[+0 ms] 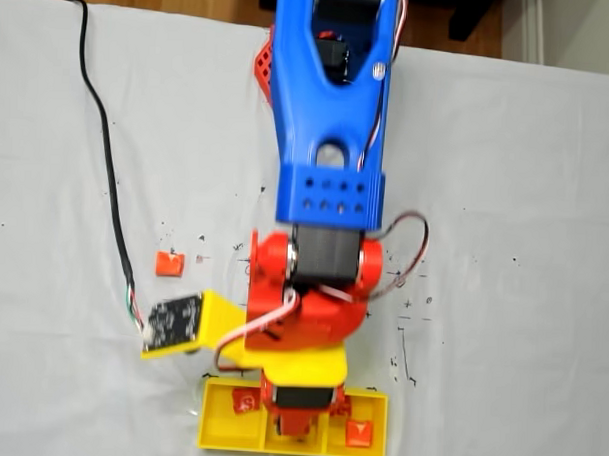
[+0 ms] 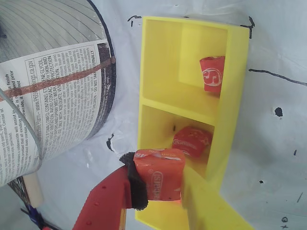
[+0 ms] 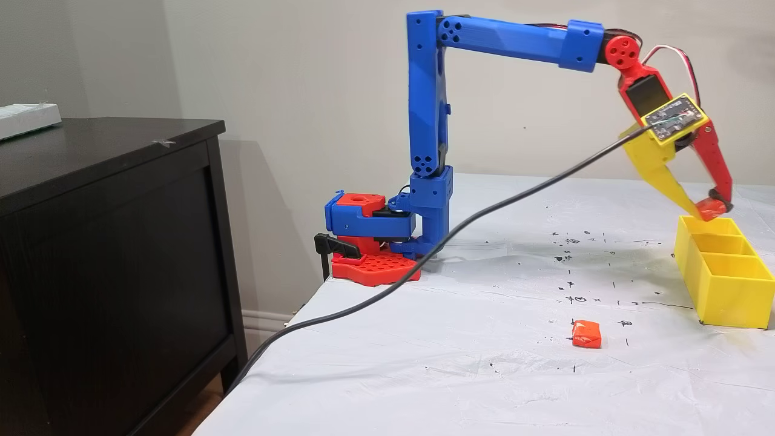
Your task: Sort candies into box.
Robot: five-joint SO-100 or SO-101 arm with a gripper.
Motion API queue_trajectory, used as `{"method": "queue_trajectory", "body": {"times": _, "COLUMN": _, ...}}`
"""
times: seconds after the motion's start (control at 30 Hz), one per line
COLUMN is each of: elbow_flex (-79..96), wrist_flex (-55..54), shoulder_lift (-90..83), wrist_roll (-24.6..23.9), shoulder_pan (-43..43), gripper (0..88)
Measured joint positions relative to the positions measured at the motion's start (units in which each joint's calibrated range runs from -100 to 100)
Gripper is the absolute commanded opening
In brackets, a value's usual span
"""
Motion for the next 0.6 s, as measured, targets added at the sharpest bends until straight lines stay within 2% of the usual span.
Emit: {"method": "queue_trajectory", "body": {"times": 0.6, "elbow_flex": -4.2, "wrist_flex": 3.7, "shoulder_lift": 5.7, "wrist_roll": 1.2, "shoulder_pan": -0.5, "gripper": 1.4}}
